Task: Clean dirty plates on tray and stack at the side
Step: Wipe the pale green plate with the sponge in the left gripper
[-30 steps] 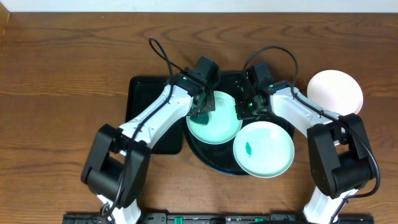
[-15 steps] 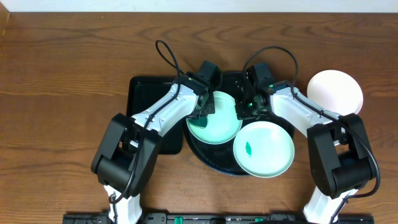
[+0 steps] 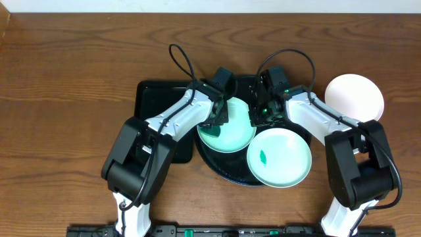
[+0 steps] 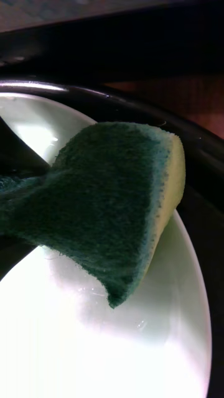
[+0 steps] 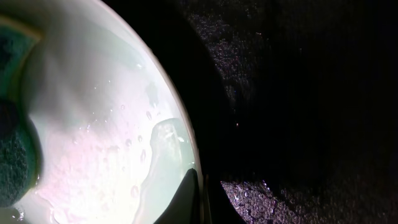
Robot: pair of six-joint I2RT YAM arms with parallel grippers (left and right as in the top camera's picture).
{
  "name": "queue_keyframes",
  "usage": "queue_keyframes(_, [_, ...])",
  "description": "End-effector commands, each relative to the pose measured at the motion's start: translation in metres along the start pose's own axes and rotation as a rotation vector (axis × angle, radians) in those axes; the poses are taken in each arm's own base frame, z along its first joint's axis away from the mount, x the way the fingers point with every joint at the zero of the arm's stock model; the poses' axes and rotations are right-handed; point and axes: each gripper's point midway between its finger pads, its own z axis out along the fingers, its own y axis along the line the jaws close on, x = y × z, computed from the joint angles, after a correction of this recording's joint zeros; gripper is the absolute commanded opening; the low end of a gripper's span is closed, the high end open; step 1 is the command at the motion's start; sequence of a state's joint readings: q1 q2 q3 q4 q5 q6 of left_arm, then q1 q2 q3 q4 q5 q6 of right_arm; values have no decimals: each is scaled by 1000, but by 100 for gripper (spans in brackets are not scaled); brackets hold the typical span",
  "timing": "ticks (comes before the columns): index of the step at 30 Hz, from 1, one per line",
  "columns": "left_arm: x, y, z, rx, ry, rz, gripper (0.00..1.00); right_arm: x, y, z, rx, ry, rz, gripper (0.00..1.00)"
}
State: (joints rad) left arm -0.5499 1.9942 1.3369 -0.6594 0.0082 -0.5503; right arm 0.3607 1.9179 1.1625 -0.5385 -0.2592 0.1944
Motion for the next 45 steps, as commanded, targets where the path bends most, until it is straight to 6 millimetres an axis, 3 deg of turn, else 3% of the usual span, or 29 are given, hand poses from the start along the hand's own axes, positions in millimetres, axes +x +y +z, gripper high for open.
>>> queue_keyframes(1, [8,15,10,-51,52,-13,26,-1,6,1,-17,2,-8,1])
queue_keyframes(12, [-8,6,-29,6,-30,-19,29,-1,6,1,-17,2,-8,1])
queue_keyframes(38, [9,16,-12,-31,24,-13,24,-1,6,1,-17,2,-8,1])
queue_keyframes(43, [12,17,-6,-30,22,-13,9,-1,6,1,-17,2,-8,1])
queue_keyframes(45, [15,18,-1,-29,22,-12,7,-1,6,1,-17,2,-8,1])
